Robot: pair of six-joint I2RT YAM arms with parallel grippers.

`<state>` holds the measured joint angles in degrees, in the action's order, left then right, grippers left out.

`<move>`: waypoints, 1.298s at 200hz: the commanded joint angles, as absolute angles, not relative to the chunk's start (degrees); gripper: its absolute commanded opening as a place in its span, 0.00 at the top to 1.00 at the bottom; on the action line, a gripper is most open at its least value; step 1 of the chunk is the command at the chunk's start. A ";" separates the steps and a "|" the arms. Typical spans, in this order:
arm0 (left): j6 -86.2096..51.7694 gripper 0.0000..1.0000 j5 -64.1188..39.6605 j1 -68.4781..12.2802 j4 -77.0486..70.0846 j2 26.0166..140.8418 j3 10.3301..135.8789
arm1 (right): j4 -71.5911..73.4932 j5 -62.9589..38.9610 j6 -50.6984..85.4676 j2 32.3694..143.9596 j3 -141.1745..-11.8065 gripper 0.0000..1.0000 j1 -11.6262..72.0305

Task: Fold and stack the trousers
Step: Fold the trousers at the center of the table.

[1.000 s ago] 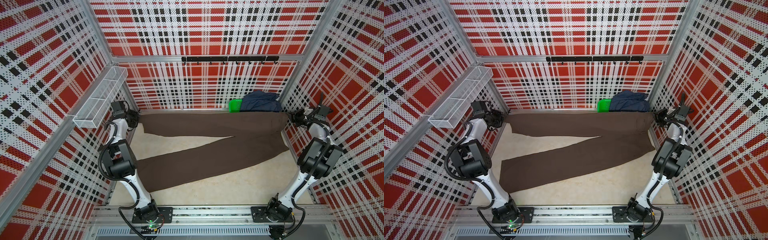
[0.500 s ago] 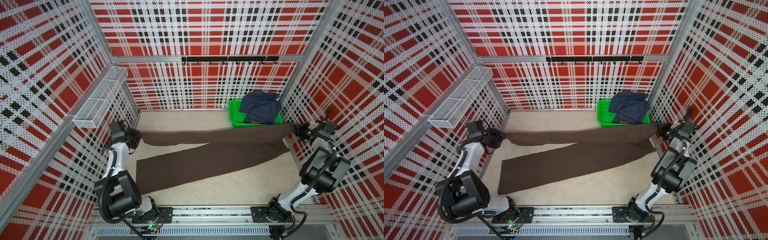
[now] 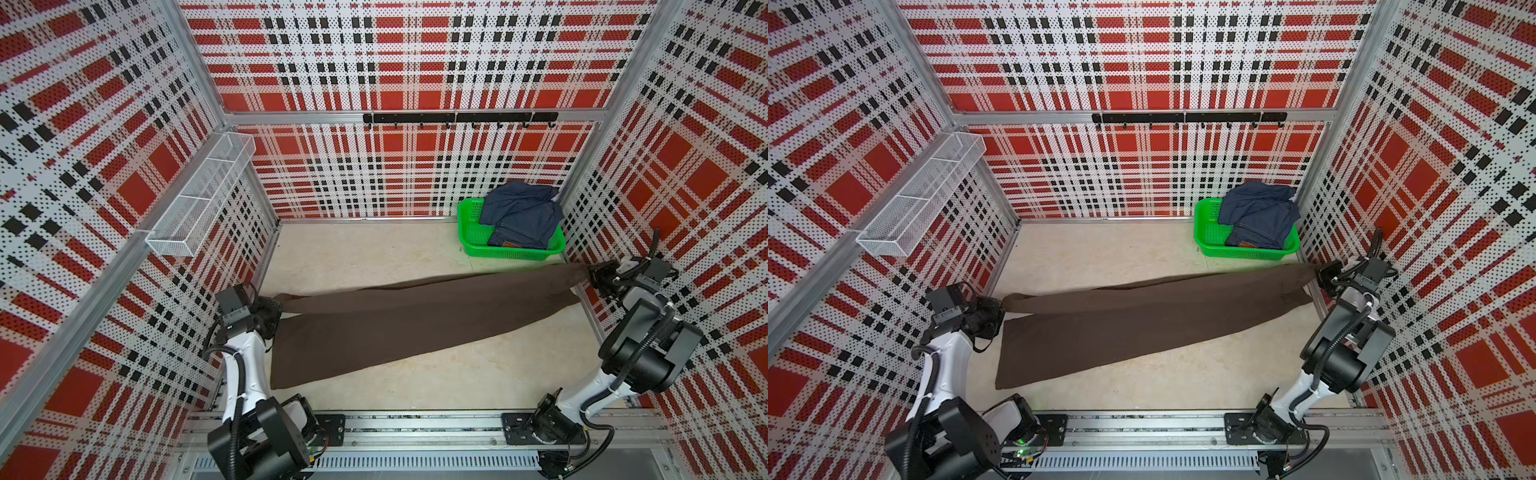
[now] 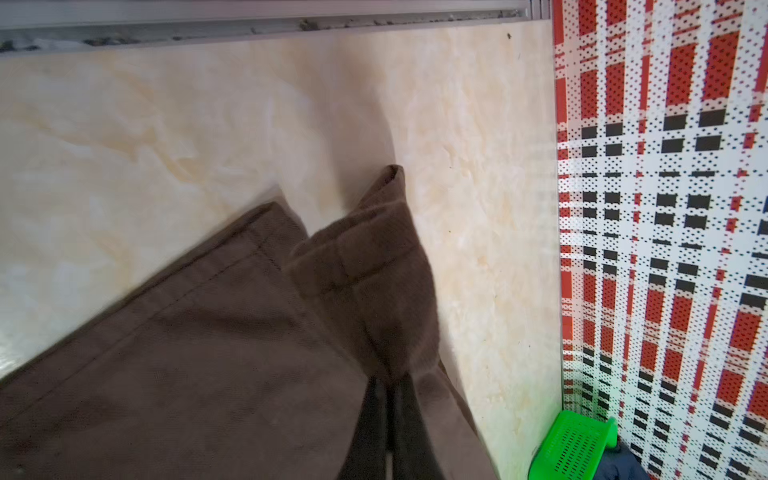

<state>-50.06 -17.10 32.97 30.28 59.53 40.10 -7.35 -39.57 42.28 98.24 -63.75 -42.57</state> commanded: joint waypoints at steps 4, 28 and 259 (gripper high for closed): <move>-48.09 1.00 -14.93 36.40 31.81 55.90 38.10 | -6.47 -30.93 44.11 96.79 -62.06 1.00 -46.97; -47.23 1.00 -14.45 39.07 33.04 53.65 35.46 | -6.17 -28.80 44.39 95.43 -59.08 1.00 -47.61; -49.29 1.00 -12.60 32.12 28.02 54.10 31.41 | -16.46 -25.45 51.18 81.07 -42.19 0.58 -47.02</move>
